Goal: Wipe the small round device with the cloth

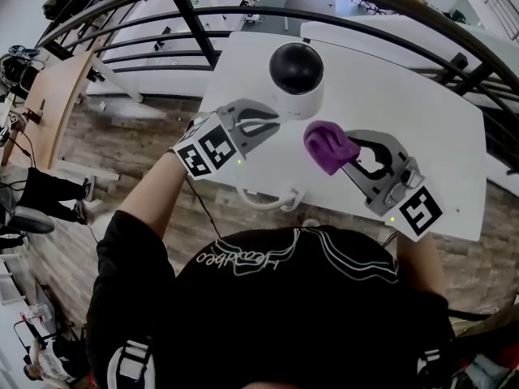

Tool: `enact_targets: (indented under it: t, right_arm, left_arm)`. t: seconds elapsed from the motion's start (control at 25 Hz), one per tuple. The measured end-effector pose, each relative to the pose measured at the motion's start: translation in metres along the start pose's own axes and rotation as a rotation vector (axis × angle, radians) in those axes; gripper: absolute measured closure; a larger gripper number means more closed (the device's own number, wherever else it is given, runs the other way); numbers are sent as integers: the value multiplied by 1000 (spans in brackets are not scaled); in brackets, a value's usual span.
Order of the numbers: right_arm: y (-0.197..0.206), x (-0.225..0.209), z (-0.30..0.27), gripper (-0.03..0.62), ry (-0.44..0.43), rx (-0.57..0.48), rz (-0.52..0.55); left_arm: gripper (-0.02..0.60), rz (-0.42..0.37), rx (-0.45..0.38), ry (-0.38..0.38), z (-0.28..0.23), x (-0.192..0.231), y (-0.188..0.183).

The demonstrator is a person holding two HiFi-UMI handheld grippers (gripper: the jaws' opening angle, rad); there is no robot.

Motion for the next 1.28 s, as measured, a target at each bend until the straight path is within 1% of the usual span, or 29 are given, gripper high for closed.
enact_targets:
  t: [0.28, 0.44, 0.56, 0.68, 0.76, 0.84, 0.96, 1.28]
  right_arm:
    - [-26, -7, 4, 527, 117, -54, 68]
    - [-41, -15, 4, 527, 154, -74, 100]
    - [-50, -26, 3, 527, 199, -86, 135]
    - [-59, -37, -1, 527, 238, -132, 131]
    - [-63, -42, -6, 527, 244, -175, 112]
    - [-64, -43, -11, 527, 240, -187, 108]
    - [-61, -41, -15, 526, 238, -153, 126]
    - [-59, -23, -25, 527, 201, -118, 156]
  left_arm:
    - [532, 0, -29, -1, 0, -1, 3]
    - [532, 10, -28, 4, 0, -2, 3]
    - [532, 11, -43, 14, -2, 0, -1]
    - [532, 18, -45, 19, -1, -1, 1]
    - [532, 27, -42, 21, -1, 0, 3]
    - [532, 29, -47, 23, -2, 2, 4]
    - [532, 25, -62, 33, -2, 2, 1]
    - [532, 27, -72, 37, -4, 1, 1]
Point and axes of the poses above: the fingertips, and each gripper's own axes: z backward along the fingers, x to its left, y out of its underside, the point moved 8 cm from there along z, backward along the fingers, and after that the axes turned 2 degrees about z, right-handed, at the moved point
